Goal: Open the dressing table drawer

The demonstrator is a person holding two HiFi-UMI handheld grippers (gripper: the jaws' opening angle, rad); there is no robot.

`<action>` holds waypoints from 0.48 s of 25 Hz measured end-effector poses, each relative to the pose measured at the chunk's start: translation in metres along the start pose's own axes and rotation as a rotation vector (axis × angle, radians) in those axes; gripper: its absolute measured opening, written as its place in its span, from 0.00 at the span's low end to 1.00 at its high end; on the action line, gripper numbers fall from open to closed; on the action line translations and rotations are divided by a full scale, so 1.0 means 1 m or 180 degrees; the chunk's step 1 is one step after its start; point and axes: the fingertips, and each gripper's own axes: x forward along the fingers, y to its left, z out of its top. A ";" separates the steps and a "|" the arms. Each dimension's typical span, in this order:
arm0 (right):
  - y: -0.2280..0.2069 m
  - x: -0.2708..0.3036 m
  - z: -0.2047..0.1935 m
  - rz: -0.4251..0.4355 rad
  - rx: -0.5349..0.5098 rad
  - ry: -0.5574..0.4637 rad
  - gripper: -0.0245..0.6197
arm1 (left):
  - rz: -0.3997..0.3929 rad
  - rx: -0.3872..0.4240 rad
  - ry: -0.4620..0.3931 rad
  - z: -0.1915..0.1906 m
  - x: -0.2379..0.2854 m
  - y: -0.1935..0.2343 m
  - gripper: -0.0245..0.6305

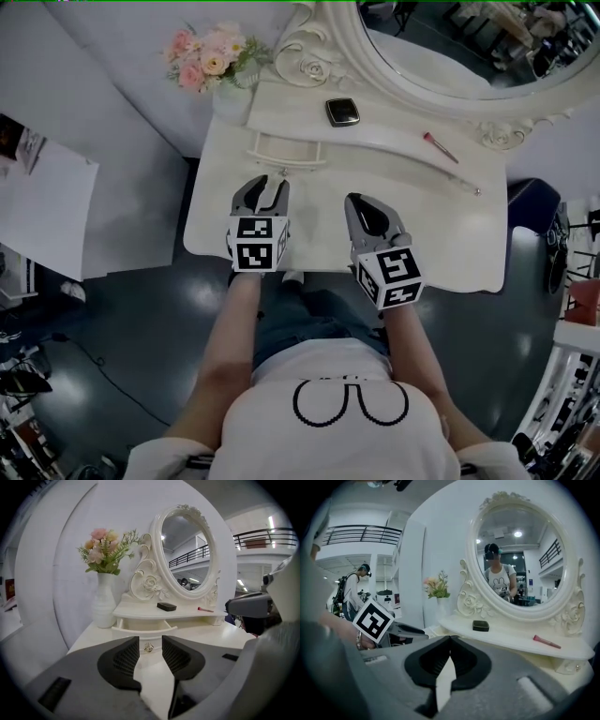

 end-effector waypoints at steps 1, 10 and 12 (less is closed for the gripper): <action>0.003 -0.004 0.004 0.0012 -0.0058 -0.0027 0.04 | -0.0005 0.0014 -0.0050 0.004 -0.007 -0.002 0.26; 0.018 -0.051 0.042 0.0034 -0.0490 -0.0263 0.04 | 0.0034 0.0225 -0.0485 0.047 -0.079 -0.015 0.26; 0.017 -0.059 0.052 0.0014 -0.0516 -0.0348 0.04 | 0.0094 0.0252 -0.0620 0.059 -0.100 -0.014 0.26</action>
